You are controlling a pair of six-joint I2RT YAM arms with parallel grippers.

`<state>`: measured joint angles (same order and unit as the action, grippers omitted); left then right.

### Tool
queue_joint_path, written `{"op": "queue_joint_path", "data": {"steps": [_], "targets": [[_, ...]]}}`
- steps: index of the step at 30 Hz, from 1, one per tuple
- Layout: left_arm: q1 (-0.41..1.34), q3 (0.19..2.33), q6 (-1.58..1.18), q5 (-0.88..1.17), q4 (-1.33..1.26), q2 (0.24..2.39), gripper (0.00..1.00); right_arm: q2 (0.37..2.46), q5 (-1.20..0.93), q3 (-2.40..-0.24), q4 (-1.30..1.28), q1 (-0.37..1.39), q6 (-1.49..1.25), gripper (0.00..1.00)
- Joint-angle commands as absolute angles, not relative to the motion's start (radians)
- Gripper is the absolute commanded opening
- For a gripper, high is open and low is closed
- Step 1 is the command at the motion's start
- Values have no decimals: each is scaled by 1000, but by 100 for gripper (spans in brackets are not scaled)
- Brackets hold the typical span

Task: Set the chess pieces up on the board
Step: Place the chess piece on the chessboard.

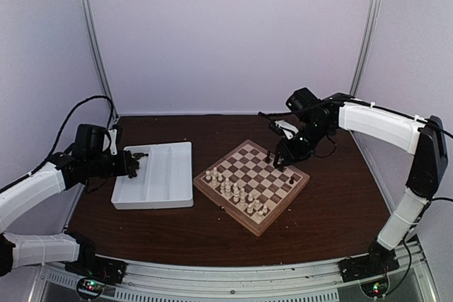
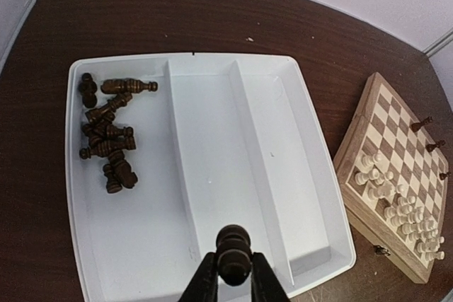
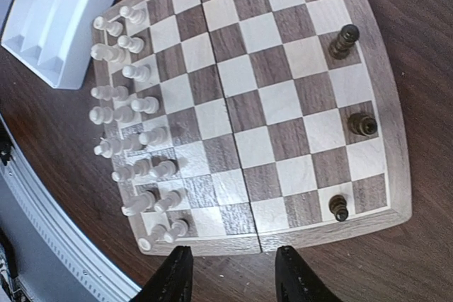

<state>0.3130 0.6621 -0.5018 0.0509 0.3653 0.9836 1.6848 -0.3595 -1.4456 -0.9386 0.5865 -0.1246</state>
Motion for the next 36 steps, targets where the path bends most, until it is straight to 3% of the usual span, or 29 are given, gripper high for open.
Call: {"op": "queue_joint_path", "data": {"steps": [1, 15, 24, 36], "targets": [[305, 683, -490, 193, 278, 1005, 18, 1629, -472, -1424, -872, 588, -187, 44], [307, 697, -486, 421, 192, 1108, 16, 1694, -464, -1480, -694, 805, -279, 42], [305, 690, -418, 380, 176, 1143, 15, 1890, -463, -1668, -556, 922, -353, 39], [305, 710, -472, 572, 134, 1172, 14, 2097, -474, -1923, -430, 976, -328, 41]]}}
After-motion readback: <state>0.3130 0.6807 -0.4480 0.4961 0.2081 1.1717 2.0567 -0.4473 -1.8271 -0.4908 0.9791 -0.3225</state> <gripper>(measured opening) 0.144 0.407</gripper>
